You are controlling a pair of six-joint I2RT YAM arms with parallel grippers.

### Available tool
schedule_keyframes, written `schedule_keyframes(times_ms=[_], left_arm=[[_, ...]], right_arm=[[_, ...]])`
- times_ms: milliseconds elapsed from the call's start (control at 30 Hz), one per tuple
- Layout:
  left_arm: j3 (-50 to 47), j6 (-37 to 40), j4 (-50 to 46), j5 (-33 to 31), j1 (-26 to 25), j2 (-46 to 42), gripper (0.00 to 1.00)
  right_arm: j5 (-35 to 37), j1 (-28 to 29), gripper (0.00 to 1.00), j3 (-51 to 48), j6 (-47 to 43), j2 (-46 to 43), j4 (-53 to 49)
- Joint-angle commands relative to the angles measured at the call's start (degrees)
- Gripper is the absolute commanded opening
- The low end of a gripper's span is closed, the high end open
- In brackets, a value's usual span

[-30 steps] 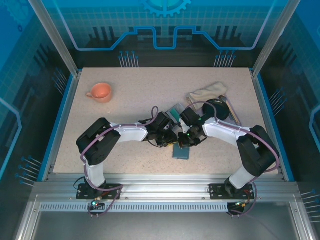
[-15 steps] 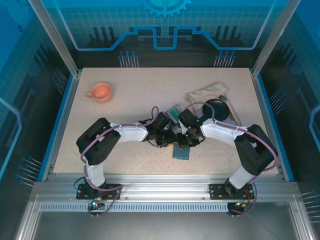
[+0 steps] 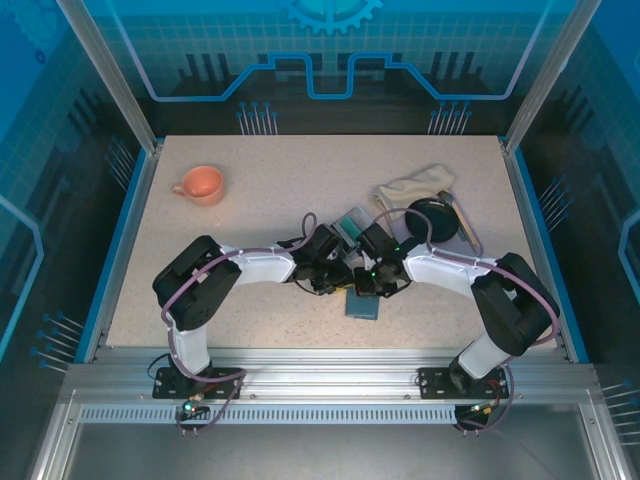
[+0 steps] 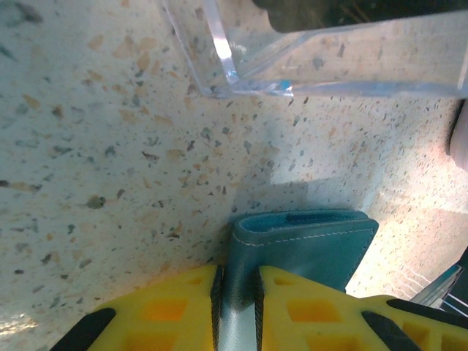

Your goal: Put the credit cards into the card holder

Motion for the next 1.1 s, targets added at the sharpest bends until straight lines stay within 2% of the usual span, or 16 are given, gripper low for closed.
schedule_keyframes(times_ms=[0, 133, 267, 367, 633, 733, 933, 1067], left_arm=[[-0.5, -1.1, 0.5, 1.0, -0.9, 0.9, 0.21], [-0.6, -0.8, 0.2, 0.9, -0.9, 0.8, 0.21], [-0.6, -1.1, 0.3, 1.0, -0.9, 0.9, 0.21], [-0.7, -1.3, 0.4, 1.0, -0.9, 0.9, 0.21], [-0.2, -0.7, 0.0, 1.5, -0.9, 1.0, 0.21], [-0.1, -0.7, 0.3, 1.7, -0.9, 0.8, 0.21], [-0.2, -0.9, 0.7, 2.4, -0.9, 0.7, 0.21], [-1.1, -1.8, 1.8, 3.0, -1.0, 0.3, 0.21]], right_arm=[[-0.1, -1.4, 0.00, -6.5, 1.2, 9.2, 4.8], [-1.7, -3.0, 0.00, -8.5, 2.2, 12.0, 7.4], [0.7, -2.3, 0.00, -9.4, 1.9, 17.0, 8.3], [-2.0, -4.9, 0.00, -10.9, 1.7, 18.7, 11.1], [-2.4, -5.2, 0.00, -9.1, 1.2, 10.1, 8.4], [0.5, -5.3, 0.00, -7.0, 0.3, 10.2, 4.8], [3.2, -4.8, 0.00, -10.5, 3.9, 14.5, 6.4], [10.1, -2.9, 0.00, -11.3, 7.2, 12.9, 4.2]])
